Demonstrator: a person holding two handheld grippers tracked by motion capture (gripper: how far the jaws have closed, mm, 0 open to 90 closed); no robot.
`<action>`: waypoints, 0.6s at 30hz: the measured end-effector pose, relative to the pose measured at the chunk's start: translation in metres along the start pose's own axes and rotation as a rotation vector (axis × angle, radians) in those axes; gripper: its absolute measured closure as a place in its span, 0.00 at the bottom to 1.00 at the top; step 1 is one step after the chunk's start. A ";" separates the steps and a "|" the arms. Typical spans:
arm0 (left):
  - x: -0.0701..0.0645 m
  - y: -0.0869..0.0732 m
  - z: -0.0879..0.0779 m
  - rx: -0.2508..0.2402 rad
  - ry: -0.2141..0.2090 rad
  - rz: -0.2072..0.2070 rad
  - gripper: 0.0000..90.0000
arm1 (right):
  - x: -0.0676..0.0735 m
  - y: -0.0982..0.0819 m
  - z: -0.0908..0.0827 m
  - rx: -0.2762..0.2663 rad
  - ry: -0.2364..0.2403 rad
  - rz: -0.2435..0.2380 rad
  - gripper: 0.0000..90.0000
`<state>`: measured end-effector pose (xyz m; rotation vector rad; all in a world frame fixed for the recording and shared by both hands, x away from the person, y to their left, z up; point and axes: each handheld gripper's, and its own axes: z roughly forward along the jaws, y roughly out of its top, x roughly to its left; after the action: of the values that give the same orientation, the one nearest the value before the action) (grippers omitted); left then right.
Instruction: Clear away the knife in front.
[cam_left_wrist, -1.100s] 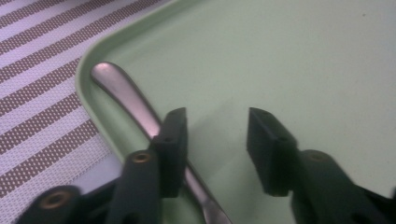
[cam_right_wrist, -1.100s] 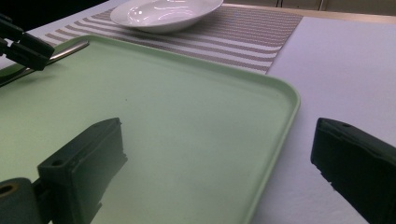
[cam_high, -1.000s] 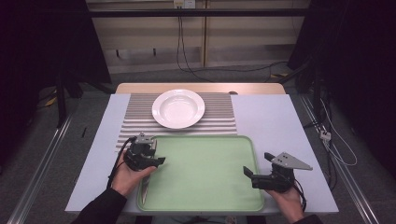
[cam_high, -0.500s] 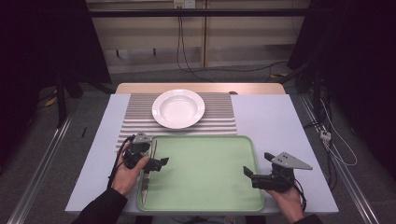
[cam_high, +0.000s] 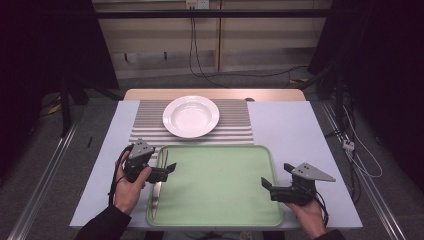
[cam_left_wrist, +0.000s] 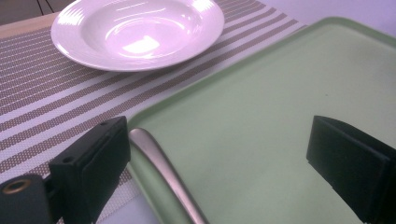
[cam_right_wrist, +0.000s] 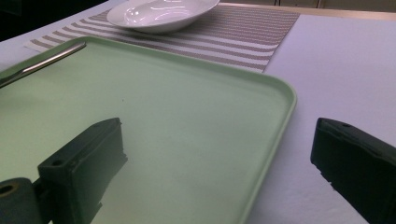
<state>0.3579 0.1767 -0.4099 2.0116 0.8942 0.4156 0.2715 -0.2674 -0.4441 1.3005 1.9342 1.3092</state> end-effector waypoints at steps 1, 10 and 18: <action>0.000 -0.002 -0.002 -0.006 0.003 -0.003 0.07 | 0.000 0.000 0.000 0.001 0.000 0.001 0.03; 0.007 -0.018 -0.020 -0.027 0.041 -0.039 0.07 | -0.001 -0.001 -0.003 -0.004 -0.014 0.007 0.03; 0.009 -0.033 -0.026 -0.024 0.058 -0.021 0.07 | -0.002 -0.003 -0.006 -0.006 -0.029 0.013 0.03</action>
<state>0.3342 0.2100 -0.4232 1.9757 0.9404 0.4728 0.2666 -0.2723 -0.4440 1.3233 1.9038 1.2946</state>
